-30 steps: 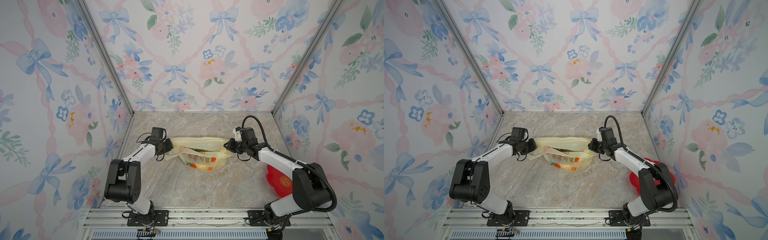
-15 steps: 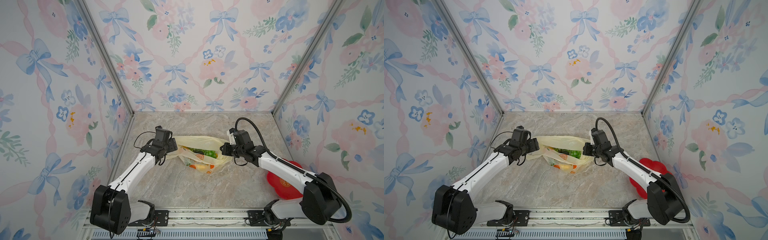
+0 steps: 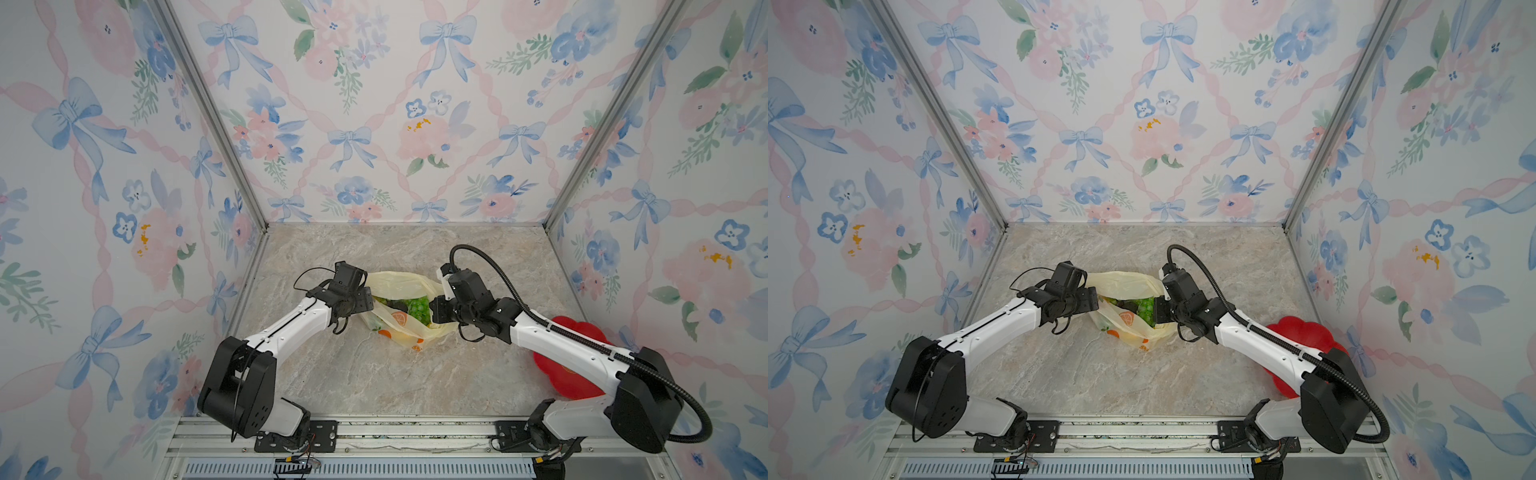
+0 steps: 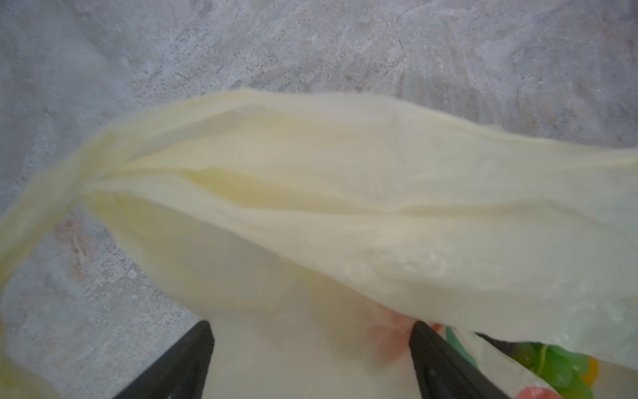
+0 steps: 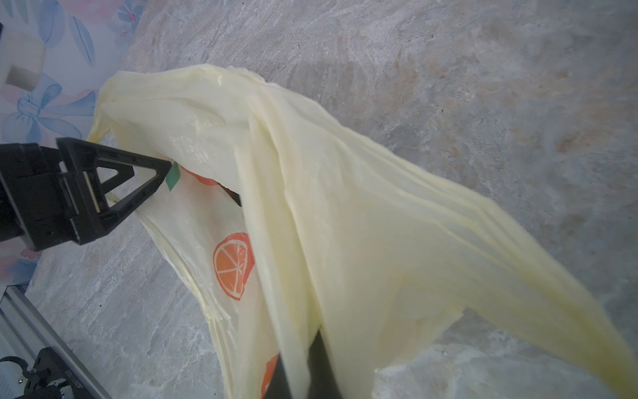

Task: Take fruits out of the plastic bag
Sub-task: Spread open the plastic bag at the center of the table.

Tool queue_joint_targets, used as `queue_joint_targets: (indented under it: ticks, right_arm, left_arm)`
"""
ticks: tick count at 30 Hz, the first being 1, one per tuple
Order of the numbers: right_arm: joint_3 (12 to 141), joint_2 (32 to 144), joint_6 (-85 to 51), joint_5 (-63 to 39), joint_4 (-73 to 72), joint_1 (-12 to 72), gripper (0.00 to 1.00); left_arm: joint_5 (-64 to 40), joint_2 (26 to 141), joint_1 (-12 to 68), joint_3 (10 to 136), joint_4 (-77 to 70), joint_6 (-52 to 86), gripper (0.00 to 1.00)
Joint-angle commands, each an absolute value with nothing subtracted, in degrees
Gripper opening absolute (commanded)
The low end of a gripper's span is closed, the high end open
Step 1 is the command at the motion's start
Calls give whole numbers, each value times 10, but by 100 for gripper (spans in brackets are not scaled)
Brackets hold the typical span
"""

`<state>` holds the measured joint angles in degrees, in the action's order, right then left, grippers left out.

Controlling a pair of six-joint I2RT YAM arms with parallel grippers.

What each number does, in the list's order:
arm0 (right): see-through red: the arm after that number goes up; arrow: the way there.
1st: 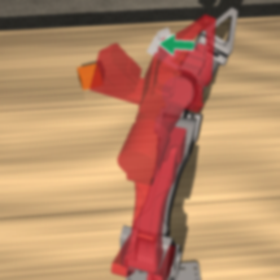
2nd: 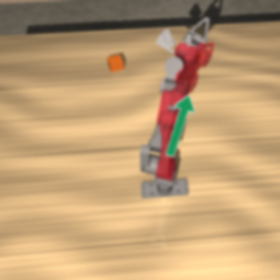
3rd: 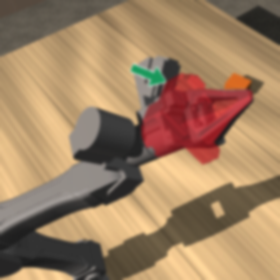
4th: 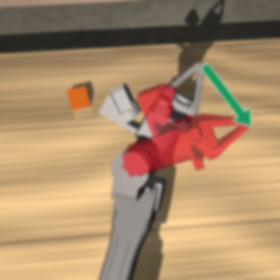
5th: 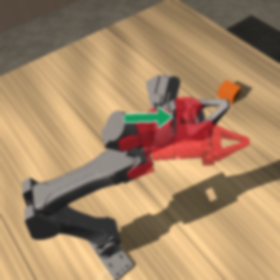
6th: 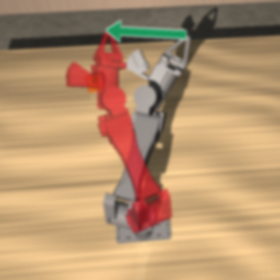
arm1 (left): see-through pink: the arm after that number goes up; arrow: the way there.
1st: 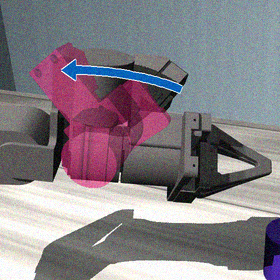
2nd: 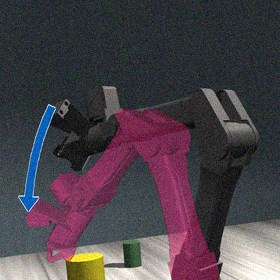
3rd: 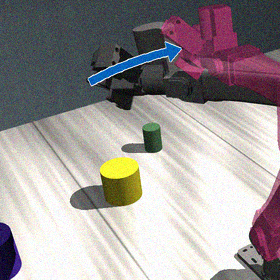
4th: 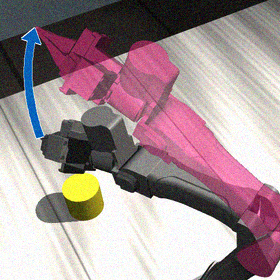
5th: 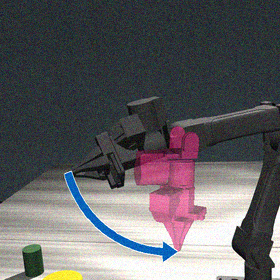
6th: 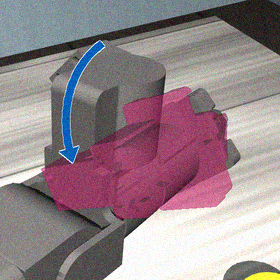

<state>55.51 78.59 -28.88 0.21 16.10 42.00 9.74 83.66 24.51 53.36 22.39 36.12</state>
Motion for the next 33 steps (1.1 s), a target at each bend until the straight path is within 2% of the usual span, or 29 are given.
queue_joint_targets:
  ticks: [1, 6, 13, 19, 22, 26, 29, 30, 33]
  right_arm:
    - [574, 778, -272, 18, 179, 428, 0]
    - [572, 779, -266, 19, 179, 430, 0]
    - [575, 777, -255, 27, 177, 444, 0]
    - [577, 771, -259, 48, 194, 439, 0]
    - [573, 765, -264, 38, 187, 428, 0]
    - [569, 759, -279, 25, 183, 394, 0]
    - [548, 752, -309, -41, 144, 330, 0]
    - [540, 752, -321, -71, 123, 304, 0]
    - [522, 764, -362, -147, 65, 238, 0]
  left_arm:
    - [91, 827, 248, 526, 196, 373, 92]
    - [68, 800, 248, 511, 159, 379, 98]
    - [69, 830, 249, 512, 145, 376, 98]
    - [82, 858, 250, 509, 145, 372, 85]
    - [88, 859, 249, 506, 144, 370, 73]
    - [103, 837, 242, 484, 130, 374, 37]
    - [94, 795, 216, 434, 94, 386, 14]
    - [85, 773, 203, 400, 74, 392, 8]
    - [64, 699, 165, 315, 15, 409, 0]
